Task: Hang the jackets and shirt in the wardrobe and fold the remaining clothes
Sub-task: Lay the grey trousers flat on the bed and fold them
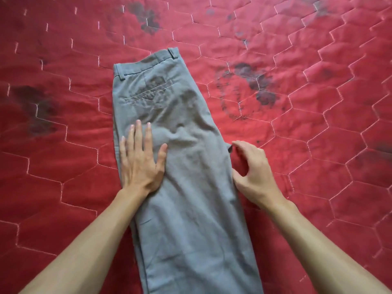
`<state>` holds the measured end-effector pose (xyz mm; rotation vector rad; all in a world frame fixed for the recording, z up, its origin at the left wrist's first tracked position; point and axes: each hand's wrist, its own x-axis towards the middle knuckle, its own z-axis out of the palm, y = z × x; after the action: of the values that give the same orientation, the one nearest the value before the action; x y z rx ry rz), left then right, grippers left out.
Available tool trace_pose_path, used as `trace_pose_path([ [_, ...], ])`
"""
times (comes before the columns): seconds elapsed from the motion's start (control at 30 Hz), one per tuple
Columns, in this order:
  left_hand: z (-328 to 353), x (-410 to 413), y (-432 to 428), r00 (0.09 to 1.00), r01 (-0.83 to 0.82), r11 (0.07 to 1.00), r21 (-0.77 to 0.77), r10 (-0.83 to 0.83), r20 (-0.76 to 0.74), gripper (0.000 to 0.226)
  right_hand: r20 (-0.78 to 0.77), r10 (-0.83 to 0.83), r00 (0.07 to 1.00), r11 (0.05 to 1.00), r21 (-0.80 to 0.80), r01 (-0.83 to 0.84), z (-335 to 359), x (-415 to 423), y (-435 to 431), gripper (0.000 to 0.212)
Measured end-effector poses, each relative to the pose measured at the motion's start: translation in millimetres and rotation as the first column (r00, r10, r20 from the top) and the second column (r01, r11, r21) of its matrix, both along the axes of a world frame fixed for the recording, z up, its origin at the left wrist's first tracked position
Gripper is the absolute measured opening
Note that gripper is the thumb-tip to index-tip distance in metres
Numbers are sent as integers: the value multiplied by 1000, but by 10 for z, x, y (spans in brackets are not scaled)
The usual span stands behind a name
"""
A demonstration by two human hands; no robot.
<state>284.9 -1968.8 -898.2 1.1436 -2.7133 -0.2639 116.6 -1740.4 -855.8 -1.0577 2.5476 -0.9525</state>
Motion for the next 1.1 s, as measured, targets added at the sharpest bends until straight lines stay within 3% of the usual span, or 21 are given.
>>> trace_pose_path([
  [0.1,13,-22,56,1000,6,1000,14,-6,13,75,32,-110,993,993,-33,111,150,106,-80,13],
  [0.2,32,-44,58,1000,-7,1000,25,7,13,74,279,-128,952,991,-2,134,257,279,-84,12],
  [0.37,53,-47,49,1000,-14,1000,10,14,20,71,364,-191,911,982,68,178,315,455,4,13],
  [0.47,40,-25,52,1000,-15,1000,1,15,20,70,568,-179,803,984,118,136,200,437,-103,16],
  [0.5,37,-23,55,1000,-15,1000,5,15,19,70,667,-220,712,972,92,214,181,398,-178,20],
  [0.53,37,-21,59,1000,-15,1000,8,15,18,70,792,-251,557,941,66,330,183,338,-260,23],
  [0.57,40,-24,63,1000,-16,1000,8,16,16,70,913,-232,334,892,62,448,212,270,-347,24],
  [0.63,48,-34,64,1000,-17,1000,5,17,16,69,993,-97,-71,807,120,578,331,171,-476,31],
  [0.7,57,-37,66,1000,-19,1000,10,19,13,69,970,0,-242,775,153,614,387,111,-525,41],
  [0.8,65,-46,65,1000,-20,1000,5,20,9,68,955,81,-286,682,156,714,394,24,-574,49],
  [0.9,58,-52,50,1000,-17,1000,-2,17,13,68,938,128,-322,618,179,766,435,25,-609,32],
  [0.97,56,-46,51,1000,-14,1000,1,14,14,68,941,74,-330,594,224,773,356,21,-595,26],
  [1.03,59,-38,60,1000,-19,1000,-6,19,9,67,959,-25,-284,581,245,776,291,-58,-561,30],
  [1.1,55,-42,60,1000,-19,1000,-12,19,6,67,970,-138,-198,494,241,835,258,-227,-507,42],
])
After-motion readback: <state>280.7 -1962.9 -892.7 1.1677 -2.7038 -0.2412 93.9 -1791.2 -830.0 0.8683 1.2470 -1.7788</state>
